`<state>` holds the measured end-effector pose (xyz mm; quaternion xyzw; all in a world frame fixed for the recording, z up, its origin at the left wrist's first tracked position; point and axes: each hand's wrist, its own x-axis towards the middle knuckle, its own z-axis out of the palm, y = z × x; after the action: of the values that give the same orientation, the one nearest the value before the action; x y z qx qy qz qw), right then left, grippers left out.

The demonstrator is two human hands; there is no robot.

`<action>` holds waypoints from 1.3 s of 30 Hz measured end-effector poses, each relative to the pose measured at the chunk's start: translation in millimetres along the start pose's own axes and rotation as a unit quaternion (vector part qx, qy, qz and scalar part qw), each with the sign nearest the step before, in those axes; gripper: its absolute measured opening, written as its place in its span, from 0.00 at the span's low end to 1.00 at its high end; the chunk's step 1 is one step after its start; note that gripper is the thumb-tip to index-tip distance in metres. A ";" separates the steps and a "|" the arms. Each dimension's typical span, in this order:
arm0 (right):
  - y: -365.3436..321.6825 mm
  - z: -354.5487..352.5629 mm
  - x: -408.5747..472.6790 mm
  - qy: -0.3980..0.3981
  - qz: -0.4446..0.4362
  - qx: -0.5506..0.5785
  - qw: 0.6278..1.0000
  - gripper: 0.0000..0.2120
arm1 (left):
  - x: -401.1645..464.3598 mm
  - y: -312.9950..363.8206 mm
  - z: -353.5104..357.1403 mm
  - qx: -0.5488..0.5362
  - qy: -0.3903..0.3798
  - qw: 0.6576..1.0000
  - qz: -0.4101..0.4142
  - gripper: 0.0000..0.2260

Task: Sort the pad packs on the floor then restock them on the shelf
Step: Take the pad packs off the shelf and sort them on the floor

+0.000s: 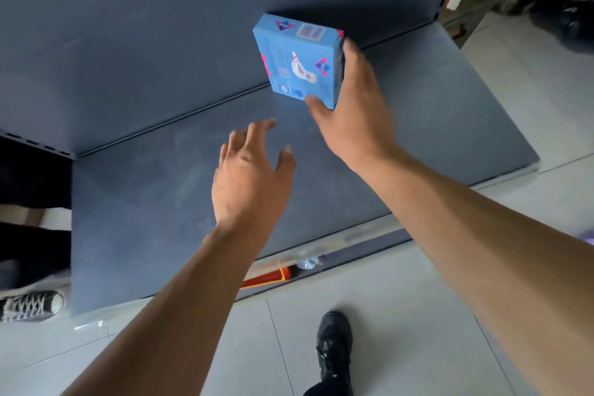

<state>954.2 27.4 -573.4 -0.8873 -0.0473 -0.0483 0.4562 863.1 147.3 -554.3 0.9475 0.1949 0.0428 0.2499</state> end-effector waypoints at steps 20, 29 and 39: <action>71.8 -120.5 -111.8 0.012 -0.189 -0.145 0.971 0.18 | -38.2 80.7 7.8 -0.494 -0.175 0.828 -0.201 0.11; 132.7 -296.7 -202.7 0.013 0.324 0.381 0.866 0.16 | -198.0 220.5 89.5 -0.556 -0.327 0.748 -0.156 0.27; 267.5 -499.6 -373.8 -0.084 0.366 0.356 0.856 0.26 | -348.4 355.7 197.3 -0.401 -0.517 0.751 -0.093 0.21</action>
<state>596.8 -549.2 -547.5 -0.6180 0.2290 0.2170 0.7201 701.3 -363.2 -546.2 0.6152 0.0884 -0.4026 0.6721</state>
